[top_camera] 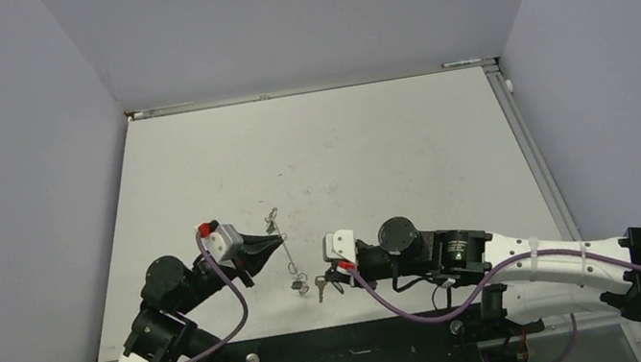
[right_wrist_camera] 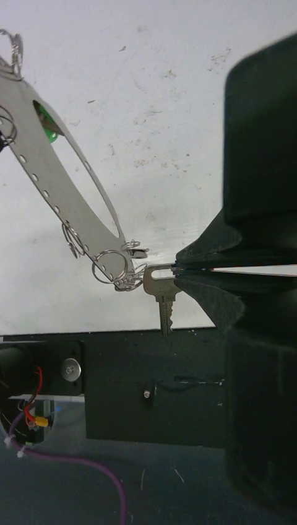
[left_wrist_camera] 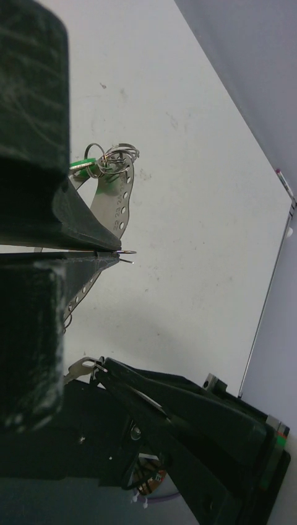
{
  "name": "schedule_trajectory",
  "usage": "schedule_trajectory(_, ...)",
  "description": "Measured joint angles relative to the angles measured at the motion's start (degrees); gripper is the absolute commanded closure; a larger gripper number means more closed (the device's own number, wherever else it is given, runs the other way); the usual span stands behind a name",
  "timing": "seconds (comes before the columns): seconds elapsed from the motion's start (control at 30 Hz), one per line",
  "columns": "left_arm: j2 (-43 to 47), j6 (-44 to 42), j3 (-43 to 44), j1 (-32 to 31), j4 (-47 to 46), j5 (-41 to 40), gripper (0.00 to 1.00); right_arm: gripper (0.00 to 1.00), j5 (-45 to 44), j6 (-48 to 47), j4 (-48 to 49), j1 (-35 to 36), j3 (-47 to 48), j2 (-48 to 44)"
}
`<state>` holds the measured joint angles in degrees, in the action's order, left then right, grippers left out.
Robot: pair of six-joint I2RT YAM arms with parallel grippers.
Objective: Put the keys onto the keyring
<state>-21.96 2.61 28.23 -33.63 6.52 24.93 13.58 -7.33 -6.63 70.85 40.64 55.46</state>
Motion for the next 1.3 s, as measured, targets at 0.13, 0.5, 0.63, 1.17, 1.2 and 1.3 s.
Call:
schedule_trajectory(0.13, 0.00, 0.09, -0.28, -1.33, -0.57, 1.97, 1.00, 0.95, 5.84, -2.60, -2.62, -2.12, 4.02, 3.41)
schedule_trajectory(0.5, -0.24, -0.02, -0.35, -3.91, -0.79, 3.82, 1.00, 0.95, 19.04, -5.64, -7.28, -9.40, 10.38, 5.20)
schedule_trajectory(0.63, -0.72, -0.09, -0.35, -4.66, -0.79, 4.00, 1.00, 0.95, 22.29, -5.75, -7.69, -11.32, 12.24, 6.82)
schedule_trajectory(1.17, -1.38, -0.33, -0.37, -6.10, -0.79, 4.13, 1.00, 0.95, 28.26, -6.16, -10.14, -12.33, 17.84, 11.21)
schedule_trajectory(1.2, -1.38, -0.33, -0.37, -6.14, -0.79, 4.13, 1.00, 0.95, 28.39, -6.16, -10.14, -12.48, 18.03, 11.54)
schedule_trajectory(1.3, -1.38, -0.37, -0.37, -6.29, -0.79, 4.13, 1.00, 0.95, 28.87, -6.01, -10.05, -12.94, 18.29, 12.50)
